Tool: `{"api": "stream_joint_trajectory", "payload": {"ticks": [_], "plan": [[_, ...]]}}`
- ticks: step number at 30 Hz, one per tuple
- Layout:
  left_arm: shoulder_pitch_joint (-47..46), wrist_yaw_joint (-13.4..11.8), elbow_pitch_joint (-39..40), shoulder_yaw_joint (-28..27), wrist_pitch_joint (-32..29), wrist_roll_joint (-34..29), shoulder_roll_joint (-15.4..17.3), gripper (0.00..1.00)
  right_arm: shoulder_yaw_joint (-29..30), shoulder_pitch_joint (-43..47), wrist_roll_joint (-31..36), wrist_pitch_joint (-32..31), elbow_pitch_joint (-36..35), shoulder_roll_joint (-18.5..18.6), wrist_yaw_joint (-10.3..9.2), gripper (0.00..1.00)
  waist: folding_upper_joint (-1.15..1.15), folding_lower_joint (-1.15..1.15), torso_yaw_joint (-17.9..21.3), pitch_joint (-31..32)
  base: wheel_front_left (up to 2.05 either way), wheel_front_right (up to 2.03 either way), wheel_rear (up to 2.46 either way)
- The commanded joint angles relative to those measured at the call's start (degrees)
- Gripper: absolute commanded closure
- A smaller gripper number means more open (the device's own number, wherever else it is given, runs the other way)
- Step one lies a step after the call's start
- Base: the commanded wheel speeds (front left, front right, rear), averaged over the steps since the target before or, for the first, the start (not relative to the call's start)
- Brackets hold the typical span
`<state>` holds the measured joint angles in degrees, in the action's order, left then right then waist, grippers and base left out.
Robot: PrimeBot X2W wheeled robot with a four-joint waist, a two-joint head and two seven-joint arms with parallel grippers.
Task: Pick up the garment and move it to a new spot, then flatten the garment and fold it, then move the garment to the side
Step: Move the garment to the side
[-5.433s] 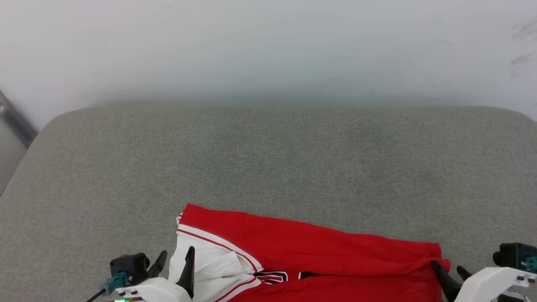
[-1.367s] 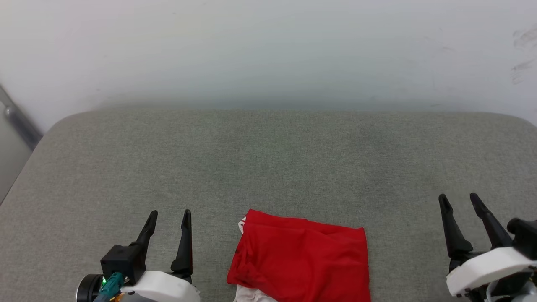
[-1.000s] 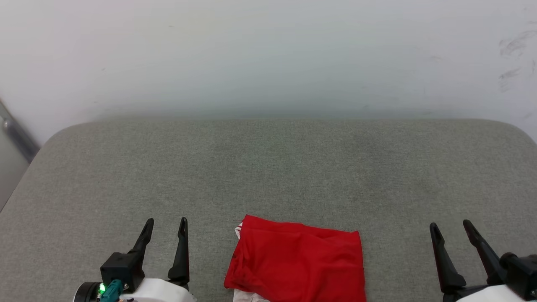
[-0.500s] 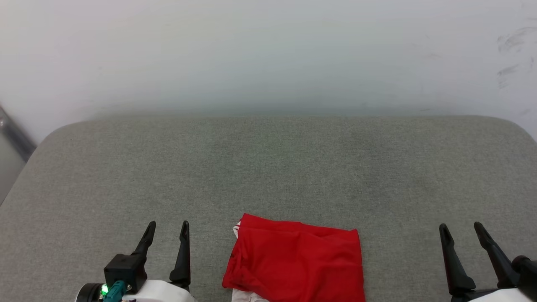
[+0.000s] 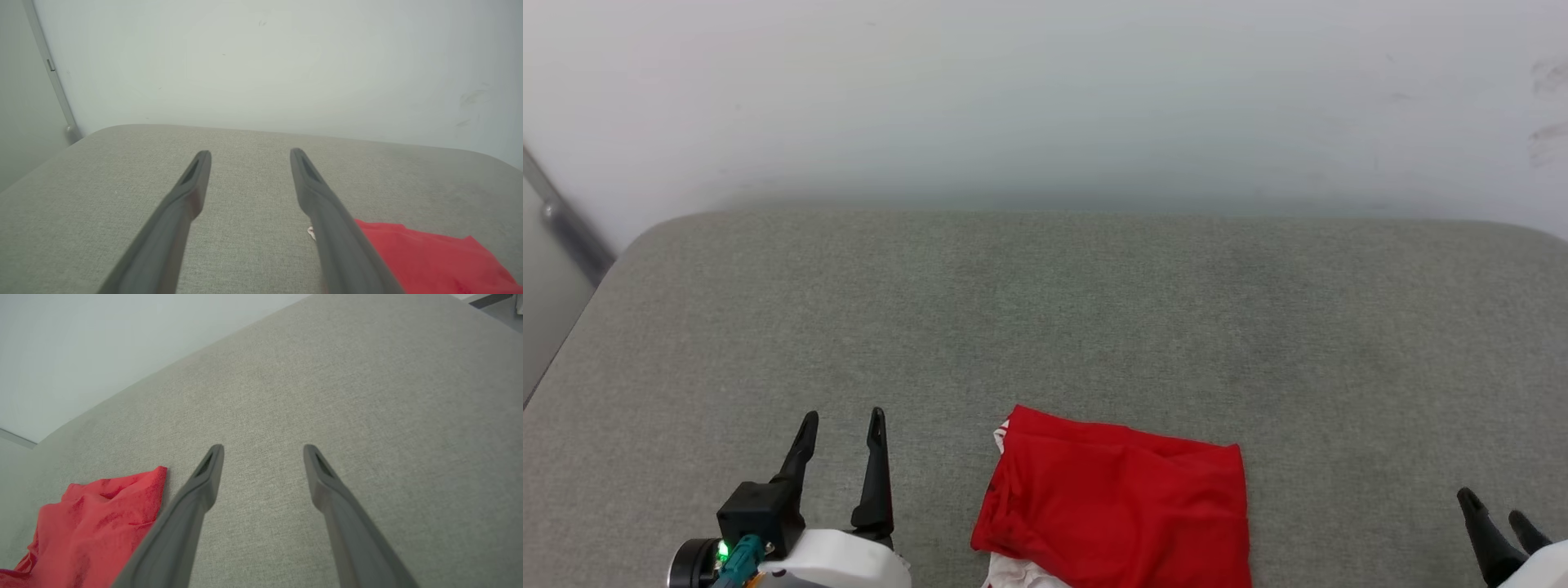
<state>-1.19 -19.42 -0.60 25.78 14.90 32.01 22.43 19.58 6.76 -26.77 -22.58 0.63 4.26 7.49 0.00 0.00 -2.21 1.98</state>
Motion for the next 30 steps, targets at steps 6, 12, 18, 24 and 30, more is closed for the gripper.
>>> {"api": "stream_joint_trajectory", "payload": {"ticks": [6,12,18,24,30], "plan": [[-1.5,1.3,0.2,-0.1,0.3,-1.3,-1.1,0.0,0.5,-3.6,-5.8,-13.8,8.9,0.1,0.0,0.0,0.0,0.0,-4.3,-1.7,0.0,0.0,0.0],[-2.8,2.8,-0.4,0.1,0.3,-2.7,-1.3,0.0,-2.2,-7.0,-13.4,-23.5,15.7,-1.3,0.0,0.0,0.0,0.0,-7.9,-4.5,0.0,0.0,0.0],[-3.9,3.5,-0.8,-0.7,0.3,-3.2,-1.4,0.0,-8.8,-9.9,-25.1,-25.5,21.8,-1.6,-0.05,0.0,0.0,0.0,-10.1,-6.1,0.0,0.0,0.0],[-3.2,3.7,-1.6,-1.1,0.3,-3.4,-2.0,0.0,-12.9,-11.4,-27.9,-23.2,22.7,-1.6,-0.03,1.0,0.0,0.0,-10.0,-5.4,0.0,0.0,0.0],[-1.9,3.9,-2.0,-1.2,0.3,-3.5,-1.5,0.0,-18.2,-12.5,-24.3,-19.1,18.1,2.1,-0.01,1.0,0.0,0.0,-6.8,-2.8,0.0,0.0,0.0]]}}
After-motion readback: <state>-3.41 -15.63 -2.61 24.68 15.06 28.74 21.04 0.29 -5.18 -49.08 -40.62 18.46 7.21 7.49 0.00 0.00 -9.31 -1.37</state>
